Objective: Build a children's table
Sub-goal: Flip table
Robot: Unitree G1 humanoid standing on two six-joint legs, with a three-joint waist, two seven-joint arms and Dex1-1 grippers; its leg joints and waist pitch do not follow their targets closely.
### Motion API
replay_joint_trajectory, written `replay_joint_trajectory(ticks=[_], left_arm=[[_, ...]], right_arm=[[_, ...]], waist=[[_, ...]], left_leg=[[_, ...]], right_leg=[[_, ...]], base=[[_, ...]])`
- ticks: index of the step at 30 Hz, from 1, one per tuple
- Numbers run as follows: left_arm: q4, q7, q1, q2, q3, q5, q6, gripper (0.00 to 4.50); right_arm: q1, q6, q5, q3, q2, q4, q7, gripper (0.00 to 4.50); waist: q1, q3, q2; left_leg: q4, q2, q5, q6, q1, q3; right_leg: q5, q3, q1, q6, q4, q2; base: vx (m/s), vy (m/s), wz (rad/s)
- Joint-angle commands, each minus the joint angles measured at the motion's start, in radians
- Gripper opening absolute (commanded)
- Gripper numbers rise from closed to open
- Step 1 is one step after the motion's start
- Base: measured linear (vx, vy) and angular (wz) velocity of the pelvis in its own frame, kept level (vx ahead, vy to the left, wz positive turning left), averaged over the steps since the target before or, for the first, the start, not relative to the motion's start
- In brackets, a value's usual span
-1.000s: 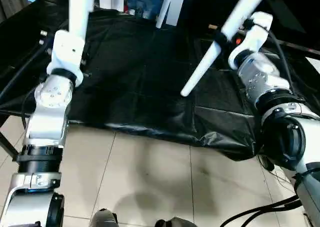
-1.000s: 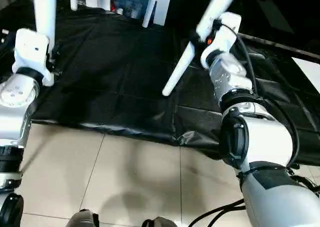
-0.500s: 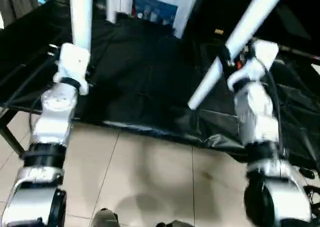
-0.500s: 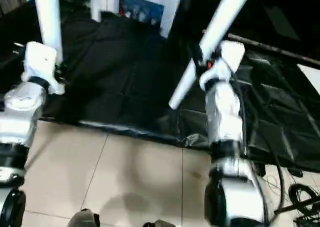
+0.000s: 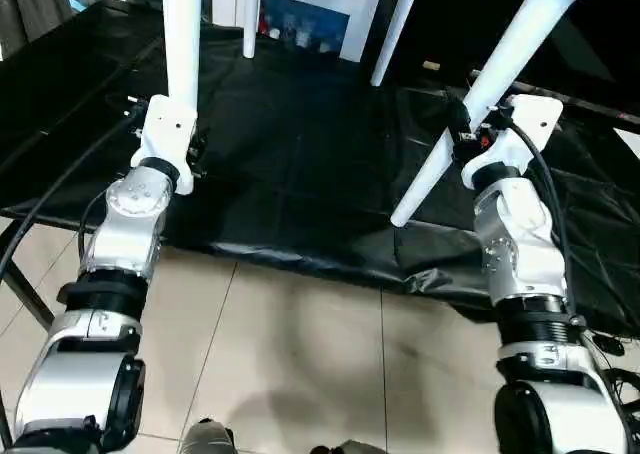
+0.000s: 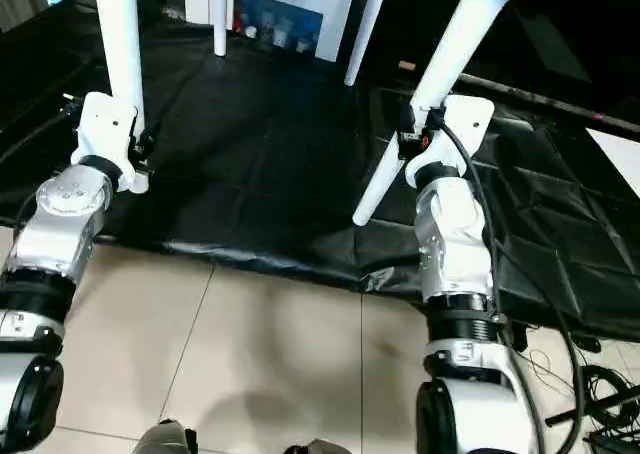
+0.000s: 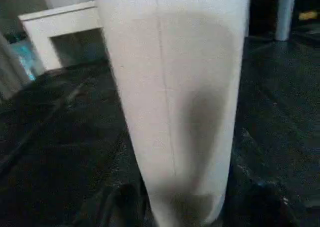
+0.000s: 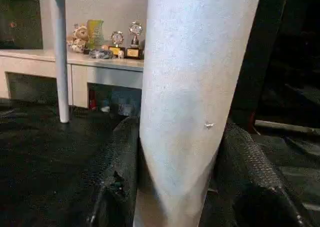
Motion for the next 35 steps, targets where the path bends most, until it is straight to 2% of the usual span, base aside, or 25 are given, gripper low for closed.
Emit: replay_joint_trajectory(ticks=[1,6,7,9,10,12,13,14,15,16,18,19,20,21,22,23,24,25,26,27,29,30,32,34,35], left_arm=[[0.036,-0.023,-0.008,-0.014,-0.04,0.021,-0.025,2.28],[0.059,-0.002,-0.012,-0.001,-0.024,0.016,-0.06,2.67],[0.033,0.014,0.013,-0.006,-0.001,-0.006,-0.066,2.83],[-0.017,0.024,0.052,-0.013,0.018,-0.028,-0.066,3.0],[-0.019,0.024,0.054,-0.013,0.019,-0.029,-0.067,3.1],[-0.053,0.028,0.08,-0.02,0.031,-0.039,-0.067,3.3],[-0.148,0.059,0.151,-0.043,0.067,-0.068,-0.071,3.3],[-0.169,0.069,0.167,-0.05,0.077,-0.076,-0.075,3.47],[-0.23,0.107,0.22,-0.075,0.111,-0.102,-0.101,3.54],[-0.232,0.109,0.222,-0.076,0.113,-0.103,-0.103,3.57],[-0.323,0.11,0.309,-0.108,0.128,-0.137,-0.139,3.6],[-0.333,0.107,0.319,-0.111,0.129,-0.141,-0.143,3.6],[-0.376,0.092,0.358,-0.125,0.133,-0.168,-0.159,3.6],[-0.433,0.079,0.403,-0.138,0.133,-0.19,-0.155,3.6],[-0.524,0.065,0.463,-0.159,0.133,-0.227,-0.101,3.6],[-0.593,0.062,0.509,-0.175,0.133,-0.252,-0.045,3.6],[-0.674,0.069,0.562,-0.19,0.122,-0.261,0.024,3.6],[-0.733,0.085,0.604,-0.198,0.099,-0.24,0.067,3.6],[-0.734,0.085,0.604,-0.198,0.098,-0.24,0.067,3.6],[-0.768,0.094,0.63,-0.207,0.056,-0.22,0.107,3.6],[-0.774,0.107,0.632,-0.213,0.045,-0.204,0.111,3.6],[-0.797,0.14,0.634,-0.227,0.02,-0.159,0.126,3.6],[-0.832,0.14,0.642,-0.23,0.005,-0.139,0.14,3.6],[-0.84,0.145,0.645,-0.232,0.004,-0.128,0.138,3.6],[-0.844,0.138,0.647,-0.227,-0.003,-0.119,0.133,3.6]], right_arm=[[-0.01,-0.01,-0.021,0.014,-0.013,0.002,0.021,2.4],[0.018,0.003,-0.015,0.023,0.003,-0.044,0.014,2.85],[0.069,0.022,-0.014,0.036,0.013,-0.108,0.004,2.98],[0.13,0.043,-0.01,0.05,0.022,-0.185,-0.003,3.12],[0.133,0.044,-0.009,0.051,0.022,-0.188,-0.002,3.22],[0.167,0.049,-0.009,0.06,0.023,-0.226,0.003,3.43],[0.249,0.038,-0.035,0.077,0.01,-0.312,0.013,3.43],[0.268,0.031,-0.045,0.08,0.006,-0.329,0.013,3.58],[0.322,0.003,-0.075,0.078,-0.007,-0.371,0.005,3.67],[0.324,0.002,-0.075,0.077,-0.007,-0.372,0.005,3.7],[0.395,-0.016,-0.078,0.075,-0.018,-0.433,0.02,3.7],[0.404,-0.018,-0.078,0.076,-0.019,-0.44,0.022,3.7],[0.44,-0.009,-0.054,0.074,-0.02,-0.466,0.039,3.7],[0.467,0.007,-0.033,0.074,-0.021,-0.486,0.052,3.7],[0.503,0.047,-0.007,0.074,-0.023,-0.514,0.067,3.7],[0.532,0.088,0.007,0.077,-0.025,-0.536,0.075,3.7],[0.566,0.151,0.02,0.079,-0.026,-0.563,0.075,3.7],[0.595,0.222,0.032,0.077,-0.023,-0.586,0.067,3.7],[0.595,0.222,0.032,0.077,-0.023,-0.586,0.067,3.7],[0.62,0.294,0.061,0.055,-0.009,-0.604,0.042,3.7],[0.625,0.304,0.07,0.045,-0.002,-0.609,0.029,3.7],[0.644,0.297,0.051,0.045,-0.015,-0.621,0.029,3.7],[0.657,0.306,0.06,0.046,-0.021,-0.638,0.032,3.7],[0.659,0.314,0.065,0.043,-0.02,-0.641,0.03,3.7],[0.658,0.312,0.062,0.045,-0.024,-0.639,0.033,3.7]], waist=[[-0.01,-0.095,0.036],[-0.014,-0.094,0.037],[-0.014,-0.093,0.055],[-0.016,-0.093,0.045],[-0.012,-0.094,0.054],[-0.017,-0.096,0.05],[-0.011,-0.093,0.058],[-0.013,-0.091,0.053],[-0.012,-0.094,0.062],[-0.013,-0.092,0.055],[-0.013,-0.09,0.058],[-0.016,-0.083,0.059],[-0.017,-0.081,0.067],[-0.021,-0.079,0.062],[-0.026,-0.079,0.066],[-0.021,-0.072,0.085],[-0.03,-0.069,0.074],[-0.033,-0.071,0.084],[-0.034,-0.071,0.081],[-0.033,-0.069,0.089],[-0.037,-0.066,0.088],[-0.041,-0.06,0.094],[-0.051,-0.057,0.105],[-0.066,-0.051,0.127],[-0.054,-0.053,0.148]], left_leg=[[-0.087,0.036,-0.281,-0.113,0.052,-0.016],[-0.088,0.039,-0.292,-0.111,0.055,-0.017],[-0.089,0.039,-0.297,-0.115,0.056,-0.019],[-0.092,0.042,-0.301,-0.115,0.056,-0.02],[-0.094,0.044,-0.303,-0.116,0.057,-0.02],[-0.091,0.04,-0.304,-0.11,0.055,-0.017],[-0.095,0.049,-0.302,-0.11,0.054,-0.019],[-0.095,0.047,-0.299,-0.104,0.055,-0.016],[-0.096,0.043,-0.303,-0.102,0.052,-0.019],[-0.096,0.044,-0.313,-0.098,0.053,-0.016],[-0.097,0.045,-0.34,-0.094,0.053,-0.019],[-0.1,0.043,-0.38,-0.091,0.055,-0.019],[-0.101,0.041,-0.411,-0.093,0.058,-0.021],[-0.103,0.044,-0.454,-0.095,0.061,-0.024],[-0.103,0.046,-0.496,-0.099,0.065,-0.026],[-0.107,0.047,-0.519,-0.1,0.066,-0.032],[-0.109,0.048,-0.541,-0.098,0.062,-0.032],[-0.105,0.043,-0.572,-0.097,0.068,-0.032],[-0.104,0.041,-0.57,-0.093,0.067,-0.033],[-0.099,0.035,-0.567,-0.088,0.068,-0.033],[-0.091,0.029,-0.57,-0.085,0.07,-0.035],[-0.081,0.026,-0.599,-0.085,0.087,-0.038],[-0.09,0.029,-0.632,-0.09,0.083,-0.051],[-0.133,0.051,-0.746,-0.099,0.07,-0.07],[-0.213,0.08,-0.864,-0.111,0.012,-0.074]], right_leg=[[-0.212,0.044,0.03,-0.12,-0.076,-0.08],[-0.231,0.045,0.028,-0.126,-0.077,-0.083],[-0.223,0.045,0.028,-0.13,-0.074,-0.083],[-0.194,0.044,0.029,-0.133,-0.075,-0.081],[-0.18,0.044,0.031,-0.139,-0.075,-0.083],[-0.176,0.044,0.033,-0.142,-0.074,-0.08],[-0.155,0.046,0.038,-0.146,-0.076,-0.084],[-0.148,0.045,0.033,-0.147,-0.078,-0.081],[-0.159,0.045,0.041,-0.148,-0.073,-0.081],[-0.173,0.046,0.038,-0.143,-0.081,-0.08],[-0.217,0.048,0.04,-0.132,-0.088,-0.082],[-0.27,0.047,0.034,-0.12,-0.097,-0.078],[-0.308,0.046,0.031,-0.116,-0.099,-0.077],[-0.355,0.045,0.03,-0.11,-0.106,-0.079],[-0.389,0.045,0.029,-0.109,-0.109,-0.078],[-0.405,0.045,0.026,-0.114,-0.11,-0.081],[-0.429,0.041,0.029,-0.113,-0.115,-0.077],[-0.481,0.041,0.022,-0.096,-0.124,-0.073],[-0.496,0.041,0.023,-0.088,-0.127,-0.073],[-0.559,0.039,0.019,-0.065,-0.136,-0.075],[-0.652,0.032,0.012,-0.025,-0.156,-0.076],[-0.725,0.016,0.0,-0.003,-0.176,-0.075],[-0.74,-0.011,0.023,0.013,-0.186,-0.073],[-0.624,-0.041,0.057,-0.008,-0.163,-0.058],[-0.398,-0.038,0.13,-0.052,-0.014,-0.038]], base=[[0.0,0.0,0.0],[0.0,0.0,0.0],[0.0,0.0,0.0],[0.0,0.0,0.0],[0.0,0.0,0.0],[0.0,0.0,0.0],[0.0,0.0,0.0],[0.0,0.0,0.0],[0.0,0.0,0.0],[0.0,0.0,0.0],[0.0,0.0,0.0],[0.0,0.0,0.0],[0.0,0.0,0.0],[0.0,0.0,0.0],[0.0,0.0,0.0],[0.0,0.0,0.0],[0.0,0.0,0.0],[0.0,0.0,0.0],[0.0,0.0,0.0],[0.0,0.0,0.0],[-0.034,-0.001,0.0],[-0.068,-0.001,0.0],[-0.035,0.008,-0.03],[-0.021,0.025,-0.1],[0.0,0.0,0.0]])
